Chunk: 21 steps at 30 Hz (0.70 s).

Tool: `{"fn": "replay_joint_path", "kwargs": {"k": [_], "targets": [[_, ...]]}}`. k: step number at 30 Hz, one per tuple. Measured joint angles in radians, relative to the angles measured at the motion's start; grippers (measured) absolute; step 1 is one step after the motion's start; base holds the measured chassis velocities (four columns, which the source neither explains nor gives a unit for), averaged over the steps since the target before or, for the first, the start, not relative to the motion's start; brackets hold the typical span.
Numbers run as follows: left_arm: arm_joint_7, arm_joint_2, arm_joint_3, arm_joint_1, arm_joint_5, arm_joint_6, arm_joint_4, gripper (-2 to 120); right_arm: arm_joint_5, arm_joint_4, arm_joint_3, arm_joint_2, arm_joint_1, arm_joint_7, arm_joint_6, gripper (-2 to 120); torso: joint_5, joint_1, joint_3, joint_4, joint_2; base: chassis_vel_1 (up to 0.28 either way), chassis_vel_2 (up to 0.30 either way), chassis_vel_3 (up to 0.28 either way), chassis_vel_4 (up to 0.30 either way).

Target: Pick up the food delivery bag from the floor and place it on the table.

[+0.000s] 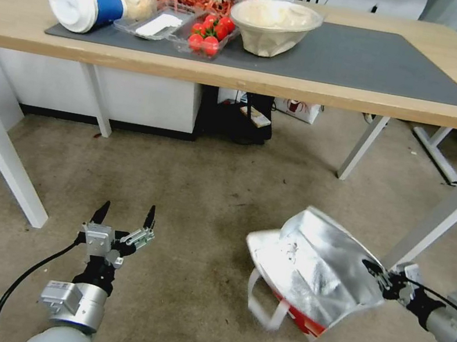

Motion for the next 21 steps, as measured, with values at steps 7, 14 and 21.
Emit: {"fn": "replay_joint_path", "kwargs": {"k": [7,14,21], "targets": [[-0.007,0.007,-0.012,0.006,-0.004,0.0,-0.01,100,0.181,0.143,0.01,-0.042,-0.02,0.038,-0.08,0,0.0,0.0,0.0,0.0,0.0,0.0,0.0,0.0,0.0],[-0.011,0.006,-0.012,0.008,-0.005,0.001,-0.017,100,0.391,0.257,0.025,-0.101,-0.024,0.077,-0.159,0,0.0,0.0,0.0,0.0,0.0,0.0,0.0,0.0,0.0],[-0.024,0.003,-0.015,0.006,-0.015,0.001,-0.017,100,0.684,0.373,0.039,-0.178,-0.025,0.16,-0.229,0,0.0001,0.0,0.0,0.0,0.0,0.0,0.0,0.0,0.0]]}}
